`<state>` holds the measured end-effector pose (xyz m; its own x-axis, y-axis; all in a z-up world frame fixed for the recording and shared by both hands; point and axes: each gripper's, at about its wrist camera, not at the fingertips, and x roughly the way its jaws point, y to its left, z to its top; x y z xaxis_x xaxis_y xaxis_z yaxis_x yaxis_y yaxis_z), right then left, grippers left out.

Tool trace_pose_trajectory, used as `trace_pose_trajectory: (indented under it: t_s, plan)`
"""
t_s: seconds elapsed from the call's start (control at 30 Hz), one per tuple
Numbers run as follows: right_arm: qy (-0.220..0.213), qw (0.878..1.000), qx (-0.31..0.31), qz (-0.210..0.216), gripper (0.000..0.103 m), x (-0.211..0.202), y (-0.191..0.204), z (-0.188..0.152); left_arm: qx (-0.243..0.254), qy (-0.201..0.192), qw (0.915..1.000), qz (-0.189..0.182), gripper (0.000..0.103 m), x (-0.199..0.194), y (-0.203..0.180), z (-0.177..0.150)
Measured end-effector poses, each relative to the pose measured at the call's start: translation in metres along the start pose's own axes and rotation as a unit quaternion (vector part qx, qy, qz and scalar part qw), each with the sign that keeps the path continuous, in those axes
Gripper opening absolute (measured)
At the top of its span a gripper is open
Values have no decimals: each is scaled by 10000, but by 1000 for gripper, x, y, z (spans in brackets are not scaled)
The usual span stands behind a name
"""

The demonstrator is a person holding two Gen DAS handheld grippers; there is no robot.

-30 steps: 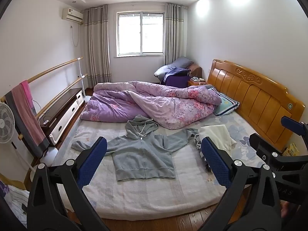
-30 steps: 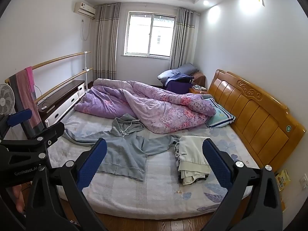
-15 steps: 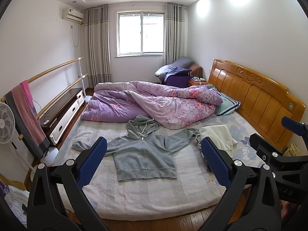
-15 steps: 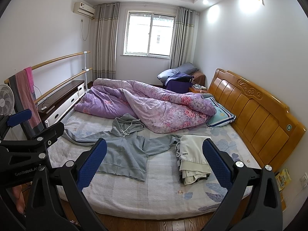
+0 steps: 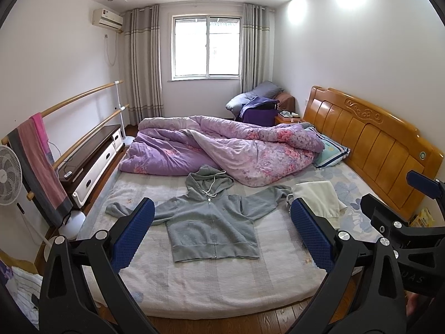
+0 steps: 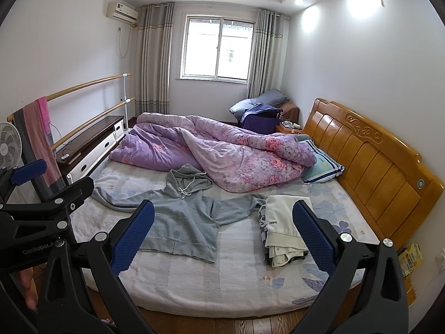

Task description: Fold large clothes

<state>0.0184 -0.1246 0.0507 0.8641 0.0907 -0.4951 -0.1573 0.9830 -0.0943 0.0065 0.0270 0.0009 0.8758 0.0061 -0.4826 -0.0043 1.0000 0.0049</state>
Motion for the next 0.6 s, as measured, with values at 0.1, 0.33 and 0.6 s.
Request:
trace_pose_trajectory:
  t_s: [0.1, 0.33, 0.6]
  plan:
    - [-3, 10000, 12, 14, 96, 0, 1, 0, -3, -4, 10000, 6, 98, 2, 4, 0]
    - [-7, 10000, 14, 20, 96, 6, 13, 1, -12, -16, 10000, 21, 98, 4, 11, -2]
    - [15, 10000, 15, 27, 96, 11, 35, 4, -26, 14, 10000, 17, 98, 5, 37, 0]
